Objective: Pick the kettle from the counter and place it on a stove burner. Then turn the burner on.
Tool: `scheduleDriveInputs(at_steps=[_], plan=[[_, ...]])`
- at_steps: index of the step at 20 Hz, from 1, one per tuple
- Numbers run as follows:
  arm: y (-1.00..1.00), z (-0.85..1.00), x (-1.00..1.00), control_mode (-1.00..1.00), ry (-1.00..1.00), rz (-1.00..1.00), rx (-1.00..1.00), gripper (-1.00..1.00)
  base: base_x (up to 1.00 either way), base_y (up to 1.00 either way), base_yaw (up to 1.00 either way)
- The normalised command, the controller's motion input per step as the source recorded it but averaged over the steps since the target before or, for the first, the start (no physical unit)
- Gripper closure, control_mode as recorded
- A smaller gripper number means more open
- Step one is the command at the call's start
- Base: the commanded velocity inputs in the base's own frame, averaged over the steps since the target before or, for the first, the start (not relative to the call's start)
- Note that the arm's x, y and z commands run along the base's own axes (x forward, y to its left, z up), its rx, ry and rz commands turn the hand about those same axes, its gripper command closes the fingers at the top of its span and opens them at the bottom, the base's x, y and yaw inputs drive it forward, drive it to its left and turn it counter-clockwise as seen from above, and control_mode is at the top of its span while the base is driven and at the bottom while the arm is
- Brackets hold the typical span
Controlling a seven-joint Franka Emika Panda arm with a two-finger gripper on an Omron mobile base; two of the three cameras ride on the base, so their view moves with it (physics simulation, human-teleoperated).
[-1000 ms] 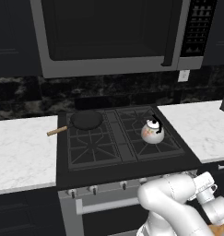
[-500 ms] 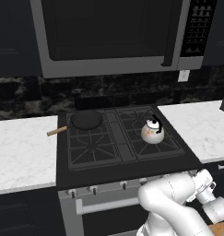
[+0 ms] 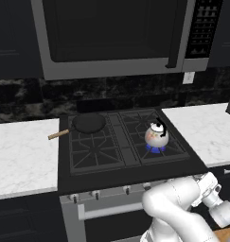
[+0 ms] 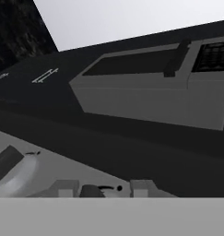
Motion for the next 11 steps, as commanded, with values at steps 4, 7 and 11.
scheduleDriveInputs(at_steps=[4, 7, 11], plan=[[0.07, 0.0, 0.0, -1.0, -0.17, 0.12, -0.19, 1.0, 0.0, 0.0, 0.0], [0.0, 0.0, -0.12, -1.0, -0.08, 0.11, -0.11, 1.0, 0.0, 0.0, 0.0], [-0.01, 0.0, -0.55, -1.0, -0.15, 0.12, -0.08, 1.0, 0.0, 0.0, 0.0]])
